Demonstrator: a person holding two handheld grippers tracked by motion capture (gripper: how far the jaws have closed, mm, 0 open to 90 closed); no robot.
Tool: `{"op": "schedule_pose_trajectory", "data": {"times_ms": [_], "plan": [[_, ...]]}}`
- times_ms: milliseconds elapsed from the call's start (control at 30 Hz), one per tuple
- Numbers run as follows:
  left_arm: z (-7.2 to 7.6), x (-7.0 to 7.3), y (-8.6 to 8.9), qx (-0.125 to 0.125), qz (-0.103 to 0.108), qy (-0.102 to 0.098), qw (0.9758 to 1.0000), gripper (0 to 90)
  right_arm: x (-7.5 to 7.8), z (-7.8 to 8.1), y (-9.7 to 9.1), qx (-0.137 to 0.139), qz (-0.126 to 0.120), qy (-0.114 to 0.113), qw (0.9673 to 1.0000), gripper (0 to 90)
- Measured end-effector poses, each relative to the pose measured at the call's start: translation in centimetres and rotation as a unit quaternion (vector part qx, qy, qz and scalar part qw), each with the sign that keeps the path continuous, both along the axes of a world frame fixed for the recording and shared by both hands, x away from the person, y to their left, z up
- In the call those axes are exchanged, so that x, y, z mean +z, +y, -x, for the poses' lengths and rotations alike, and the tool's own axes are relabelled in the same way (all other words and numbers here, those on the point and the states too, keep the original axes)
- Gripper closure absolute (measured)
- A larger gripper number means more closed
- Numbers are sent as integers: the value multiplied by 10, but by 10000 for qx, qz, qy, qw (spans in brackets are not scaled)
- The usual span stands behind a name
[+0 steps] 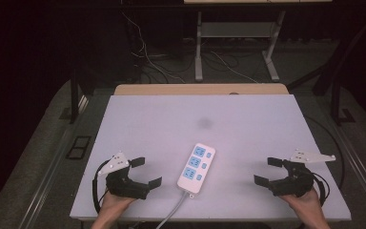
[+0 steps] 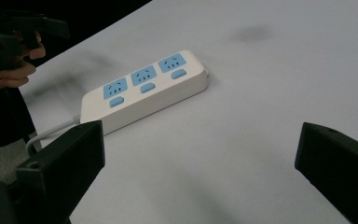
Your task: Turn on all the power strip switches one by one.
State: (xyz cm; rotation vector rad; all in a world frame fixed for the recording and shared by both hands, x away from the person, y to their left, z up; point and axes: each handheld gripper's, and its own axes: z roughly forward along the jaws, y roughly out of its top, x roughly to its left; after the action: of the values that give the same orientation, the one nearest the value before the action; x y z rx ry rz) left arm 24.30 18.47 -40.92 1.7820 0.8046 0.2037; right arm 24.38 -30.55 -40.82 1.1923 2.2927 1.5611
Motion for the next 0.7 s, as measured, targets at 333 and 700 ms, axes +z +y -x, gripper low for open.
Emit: {"op": "schedule_pose_trajectory", "data": {"times_ms": [333, 700], "plan": [[0, 0, -1, -44, -52, -7, 10000, 0, 0, 0, 1, 28, -26, 22, 10000, 12], [1, 2, -3, -73, -73, -18, 9999, 0, 0, 0, 1, 52, -49, 71, 9999, 13]]}}
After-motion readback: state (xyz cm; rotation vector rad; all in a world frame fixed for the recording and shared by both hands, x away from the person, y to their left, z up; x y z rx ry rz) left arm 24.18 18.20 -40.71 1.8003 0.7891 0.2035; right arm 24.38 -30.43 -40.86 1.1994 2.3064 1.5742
